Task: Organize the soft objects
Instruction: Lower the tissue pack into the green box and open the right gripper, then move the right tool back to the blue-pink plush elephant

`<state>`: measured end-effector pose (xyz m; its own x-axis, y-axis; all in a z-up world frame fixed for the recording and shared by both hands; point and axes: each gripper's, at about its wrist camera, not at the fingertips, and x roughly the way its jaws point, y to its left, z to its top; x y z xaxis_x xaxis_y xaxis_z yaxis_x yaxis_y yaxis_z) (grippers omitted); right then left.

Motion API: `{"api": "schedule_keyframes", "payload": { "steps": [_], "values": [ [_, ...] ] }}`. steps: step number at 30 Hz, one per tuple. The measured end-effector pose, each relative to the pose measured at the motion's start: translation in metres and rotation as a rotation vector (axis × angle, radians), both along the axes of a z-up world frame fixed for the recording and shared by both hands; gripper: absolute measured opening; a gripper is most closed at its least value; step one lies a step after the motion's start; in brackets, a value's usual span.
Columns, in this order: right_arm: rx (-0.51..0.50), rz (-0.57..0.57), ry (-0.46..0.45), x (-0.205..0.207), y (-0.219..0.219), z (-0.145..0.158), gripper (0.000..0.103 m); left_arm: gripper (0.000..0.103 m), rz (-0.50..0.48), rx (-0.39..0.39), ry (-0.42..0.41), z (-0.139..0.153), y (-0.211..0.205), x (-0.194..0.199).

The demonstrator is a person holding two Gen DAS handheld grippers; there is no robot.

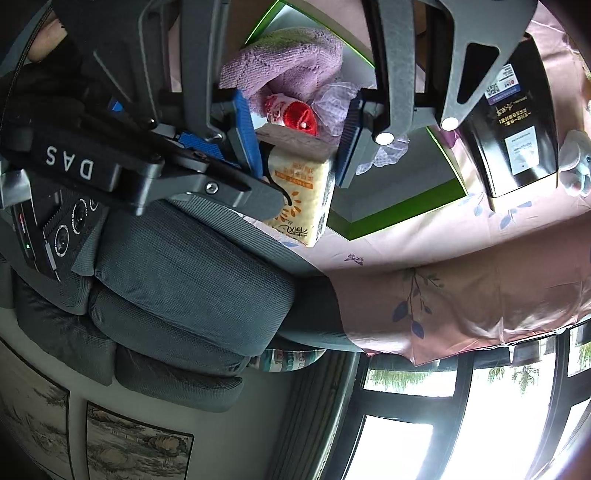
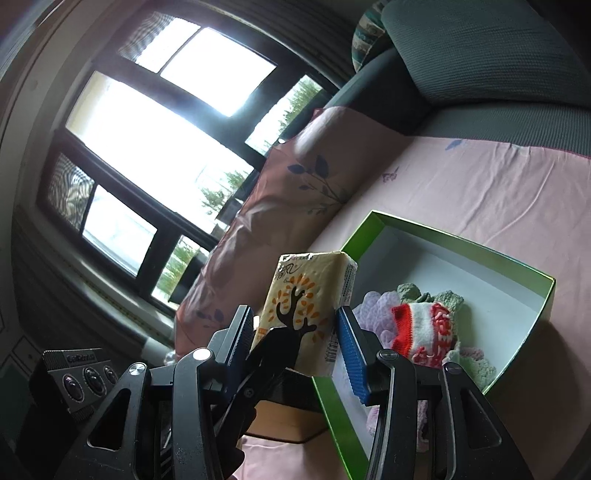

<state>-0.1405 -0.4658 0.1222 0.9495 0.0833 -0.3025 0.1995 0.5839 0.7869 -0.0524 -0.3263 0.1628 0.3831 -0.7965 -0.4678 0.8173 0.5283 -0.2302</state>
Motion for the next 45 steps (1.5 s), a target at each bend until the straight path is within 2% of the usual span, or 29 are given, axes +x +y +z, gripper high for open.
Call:
{"api": "schedule_keyframes", "payload": {
  "steps": [9,20,28,30,33,35,38,42,45],
  "values": [
    [0.06,-0.055,0.05,0.0,-0.015,-0.019,0.05,0.038,-0.022,0.057,0.046,-0.017,-0.024,0.007],
    [0.068,-0.112,0.124,-0.001,-0.023,-0.027,0.05,0.039,-0.026,0.132,0.062,-0.03,-0.043,0.005],
    [0.08,-0.151,0.148,-0.004,-0.029,-0.032,0.05,0.042,-0.033,0.15,0.105,-0.036,-0.047,0.006],
    [0.084,-0.167,0.148,-0.006,-0.029,-0.031,0.05,0.045,-0.031,0.146,0.111,-0.035,-0.045,0.005],
    [0.073,-0.19,0.155,-0.01,-0.029,-0.026,0.05,0.056,-0.029,0.14,0.093,-0.029,-0.039,0.002],
    [0.059,-0.211,0.148,-0.013,-0.027,-0.022,0.06,0.067,-0.027,0.108,0.084,-0.022,-0.03,0.0],
    [0.05,-0.226,0.124,-0.017,-0.025,-0.018,0.067,0.081,0.005,0.063,0.081,-0.011,-0.012,0.0],
    [0.027,-0.241,0.115,-0.02,-0.02,-0.012,0.07,0.091,0.05,-0.009,0.091,0.004,0.018,0.001],
    [-0.001,-0.255,0.098,-0.021,-0.015,-0.007,0.079,0.099,0.093,-0.032,0.079,0.01,0.045,0.0]
  ]
}}
